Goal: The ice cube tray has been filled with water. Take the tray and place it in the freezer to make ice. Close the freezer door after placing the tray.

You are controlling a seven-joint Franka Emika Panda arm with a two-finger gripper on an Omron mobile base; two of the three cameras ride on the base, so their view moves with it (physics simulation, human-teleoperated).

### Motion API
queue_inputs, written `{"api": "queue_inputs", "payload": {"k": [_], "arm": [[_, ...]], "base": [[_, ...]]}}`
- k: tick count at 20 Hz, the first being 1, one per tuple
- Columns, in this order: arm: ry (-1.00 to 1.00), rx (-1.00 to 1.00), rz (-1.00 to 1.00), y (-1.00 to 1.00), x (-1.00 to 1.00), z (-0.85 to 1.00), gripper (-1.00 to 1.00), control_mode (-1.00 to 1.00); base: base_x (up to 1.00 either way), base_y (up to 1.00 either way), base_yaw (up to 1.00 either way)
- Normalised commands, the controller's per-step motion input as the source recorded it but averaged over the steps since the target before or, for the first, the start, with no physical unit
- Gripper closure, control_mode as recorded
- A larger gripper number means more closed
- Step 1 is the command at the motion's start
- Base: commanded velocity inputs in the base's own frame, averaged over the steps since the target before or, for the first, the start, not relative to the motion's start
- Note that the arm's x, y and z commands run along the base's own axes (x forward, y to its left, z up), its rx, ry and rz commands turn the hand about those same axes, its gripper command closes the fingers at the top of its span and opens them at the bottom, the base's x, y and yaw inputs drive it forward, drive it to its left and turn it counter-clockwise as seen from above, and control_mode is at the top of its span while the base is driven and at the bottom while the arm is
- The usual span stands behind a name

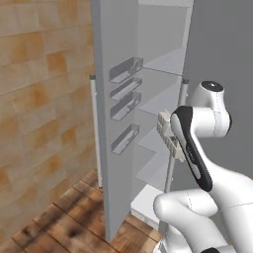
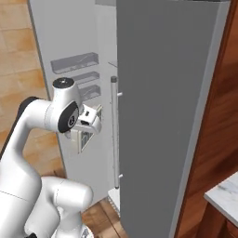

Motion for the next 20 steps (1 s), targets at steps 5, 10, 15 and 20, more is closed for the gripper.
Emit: {"api": "queue_inputs", "payload": {"k": [5, 10, 15, 20], "arm": [[0.00, 0.00, 0.00, 0.00, 0.00, 0.00, 1.00, 1.00], [0.00, 0.00, 0.00, 0.00, 0.00, 0.00, 1.00, 1.00], [0.00, 0.00, 0.00, 0.00, 0.00, 0.00, 1.00, 1.00], [0.00, 0.00, 0.00, 0.00, 0.00, 0.00, 1.00, 1.00]], "base": [[0.34, 0.07, -0.21], [0.40, 0.29, -0.21], [0.32, 0.20, -0.20], [0.00, 0.02, -0.25]]}}
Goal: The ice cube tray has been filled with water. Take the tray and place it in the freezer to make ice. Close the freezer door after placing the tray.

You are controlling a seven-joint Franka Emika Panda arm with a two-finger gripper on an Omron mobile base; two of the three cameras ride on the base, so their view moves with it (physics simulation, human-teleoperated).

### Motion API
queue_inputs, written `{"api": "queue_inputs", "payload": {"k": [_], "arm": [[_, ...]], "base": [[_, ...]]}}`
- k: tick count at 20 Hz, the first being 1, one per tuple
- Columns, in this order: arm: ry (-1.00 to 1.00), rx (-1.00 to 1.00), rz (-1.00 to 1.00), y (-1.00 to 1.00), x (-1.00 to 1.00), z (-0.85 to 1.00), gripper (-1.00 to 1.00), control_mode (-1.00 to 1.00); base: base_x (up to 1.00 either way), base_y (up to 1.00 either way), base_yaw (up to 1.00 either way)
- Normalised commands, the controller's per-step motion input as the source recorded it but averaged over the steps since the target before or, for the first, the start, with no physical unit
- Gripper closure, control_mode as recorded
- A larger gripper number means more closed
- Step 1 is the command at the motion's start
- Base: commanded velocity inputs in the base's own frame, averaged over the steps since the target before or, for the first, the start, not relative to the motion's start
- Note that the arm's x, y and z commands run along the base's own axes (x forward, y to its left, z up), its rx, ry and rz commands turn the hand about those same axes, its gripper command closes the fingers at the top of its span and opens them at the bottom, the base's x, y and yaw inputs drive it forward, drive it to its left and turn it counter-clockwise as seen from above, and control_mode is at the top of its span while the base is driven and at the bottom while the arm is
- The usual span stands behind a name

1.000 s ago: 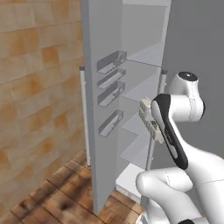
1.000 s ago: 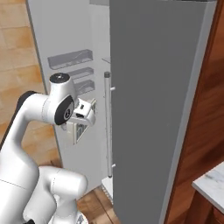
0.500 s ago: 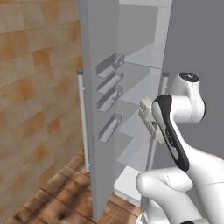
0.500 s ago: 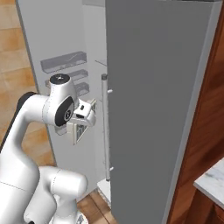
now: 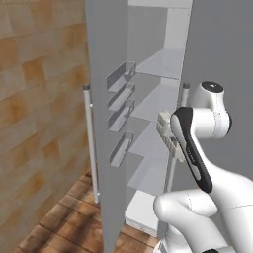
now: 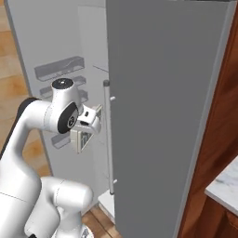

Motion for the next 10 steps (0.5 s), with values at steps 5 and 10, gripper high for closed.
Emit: {"api": "queue_inputs", "payload": {"k": [5, 10], "arm": [[0.00, 0.00, 0.00, 0.00, 0.00, 0.00, 1.00, 1.00], [0.00, 0.00, 0.00, 0.00, 0.00, 0.00, 1.00, 1.00]], "base": [[0.17, 0.22, -0.27], [0.22, 0.34, -0.27]]}}
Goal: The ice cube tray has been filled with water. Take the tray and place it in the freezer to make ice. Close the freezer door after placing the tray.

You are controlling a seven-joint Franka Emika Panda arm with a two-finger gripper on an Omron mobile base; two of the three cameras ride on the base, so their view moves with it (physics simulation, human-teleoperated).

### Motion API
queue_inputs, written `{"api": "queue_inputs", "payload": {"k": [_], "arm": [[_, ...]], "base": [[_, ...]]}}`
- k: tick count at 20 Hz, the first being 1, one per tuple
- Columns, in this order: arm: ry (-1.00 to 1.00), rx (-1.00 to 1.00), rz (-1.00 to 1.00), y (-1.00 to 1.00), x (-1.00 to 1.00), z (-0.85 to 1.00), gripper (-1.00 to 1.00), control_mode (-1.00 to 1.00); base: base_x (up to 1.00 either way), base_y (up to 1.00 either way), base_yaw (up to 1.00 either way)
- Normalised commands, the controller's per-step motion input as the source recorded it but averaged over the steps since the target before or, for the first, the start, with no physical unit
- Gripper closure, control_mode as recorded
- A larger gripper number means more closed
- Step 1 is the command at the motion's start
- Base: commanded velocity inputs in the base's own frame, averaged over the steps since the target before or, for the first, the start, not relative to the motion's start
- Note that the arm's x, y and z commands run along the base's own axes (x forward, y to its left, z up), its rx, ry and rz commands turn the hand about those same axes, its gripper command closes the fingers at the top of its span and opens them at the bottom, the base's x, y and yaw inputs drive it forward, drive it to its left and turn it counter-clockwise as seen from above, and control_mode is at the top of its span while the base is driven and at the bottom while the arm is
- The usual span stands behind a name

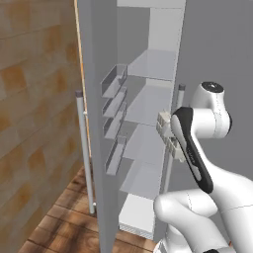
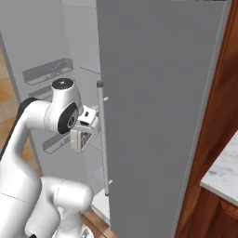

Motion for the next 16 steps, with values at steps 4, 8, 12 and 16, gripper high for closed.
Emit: {"api": "queue_inputs", "payload": {"k": [4, 8, 12, 16], "arm": [[0.00, 0.00, 0.00, 0.00, 0.00, 0.00, 1.00, 1.00], [0.00, 0.00, 0.00, 0.00, 0.00, 0.00, 1.00, 1.00], [0.00, 0.00, 0.00, 0.00, 0.00, 0.00, 1.00, 1.00], [0.00, 0.00, 0.00, 0.00, 0.00, 0.00, 1.00, 1.00]], "base": [[0.08, 0.29, -0.25], [0.00, 0.27, -0.23], [0.01, 0.46, -0.20], [0.07, 0.64, -0.15]]}}
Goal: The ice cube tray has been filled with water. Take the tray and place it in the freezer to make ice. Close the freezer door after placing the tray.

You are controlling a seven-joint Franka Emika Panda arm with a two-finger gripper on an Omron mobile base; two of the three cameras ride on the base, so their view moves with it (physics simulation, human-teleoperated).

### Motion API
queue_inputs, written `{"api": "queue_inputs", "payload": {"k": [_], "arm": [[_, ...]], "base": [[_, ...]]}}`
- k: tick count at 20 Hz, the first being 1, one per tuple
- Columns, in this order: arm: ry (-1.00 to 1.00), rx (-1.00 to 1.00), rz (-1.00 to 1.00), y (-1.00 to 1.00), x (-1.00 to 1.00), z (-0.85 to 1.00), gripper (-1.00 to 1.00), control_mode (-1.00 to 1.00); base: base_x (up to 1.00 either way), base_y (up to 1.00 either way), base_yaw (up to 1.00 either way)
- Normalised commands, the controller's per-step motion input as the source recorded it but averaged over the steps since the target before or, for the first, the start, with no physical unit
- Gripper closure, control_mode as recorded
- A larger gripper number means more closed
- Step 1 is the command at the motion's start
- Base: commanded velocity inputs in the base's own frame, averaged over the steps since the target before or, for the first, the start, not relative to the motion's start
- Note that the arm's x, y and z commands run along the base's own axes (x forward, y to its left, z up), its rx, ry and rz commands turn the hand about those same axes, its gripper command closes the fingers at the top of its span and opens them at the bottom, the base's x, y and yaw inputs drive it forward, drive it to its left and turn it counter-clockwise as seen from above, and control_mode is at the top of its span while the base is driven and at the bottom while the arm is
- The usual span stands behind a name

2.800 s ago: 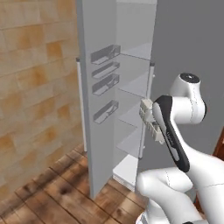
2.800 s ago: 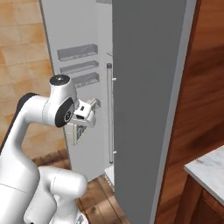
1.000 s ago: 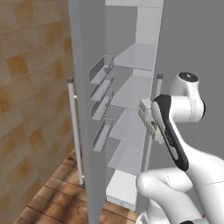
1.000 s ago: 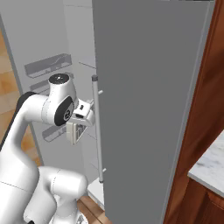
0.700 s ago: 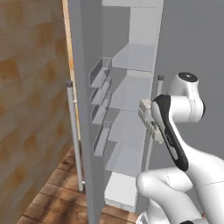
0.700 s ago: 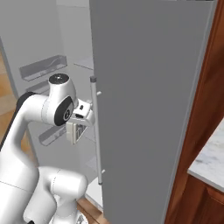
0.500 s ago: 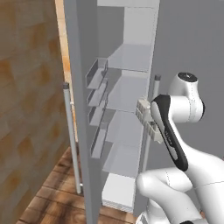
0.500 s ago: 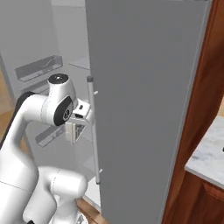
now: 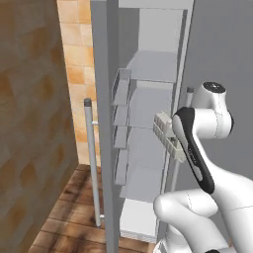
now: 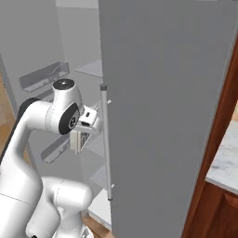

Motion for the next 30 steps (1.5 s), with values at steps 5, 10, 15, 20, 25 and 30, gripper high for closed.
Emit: {"api": "queue_inputs", "payload": {"k": [5, 10, 15, 20, 25, 30], "arm": [[0.00, 0.00, 0.00, 0.00, 0.00, 0.00, 1.00, 1.00], [0.00, 0.00, 0.00, 0.00, 0.00, 0.00, 1.00, 1.00], [0.00, 0.00, 0.00, 0.00, 0.00, 0.00, 1.00, 1.00], [0.00, 0.00, 0.00, 0.00, 0.00, 0.00, 1.00, 1.00], [0.00, 0.00, 0.00, 0.00, 0.00, 0.00, 1.00, 1.00], [0.00, 0.00, 0.00, 0.00, 0.00, 0.00, 1.00, 1.00]], "base": [[0.03, 0.34, -0.17], [0.00, 0.09, -0.20], [0.01, 0.34, -0.19], [0.00, 0.41, -0.18], [0.00, 0.17, -0.15], [0.00, 0.23, -0.15]]}}
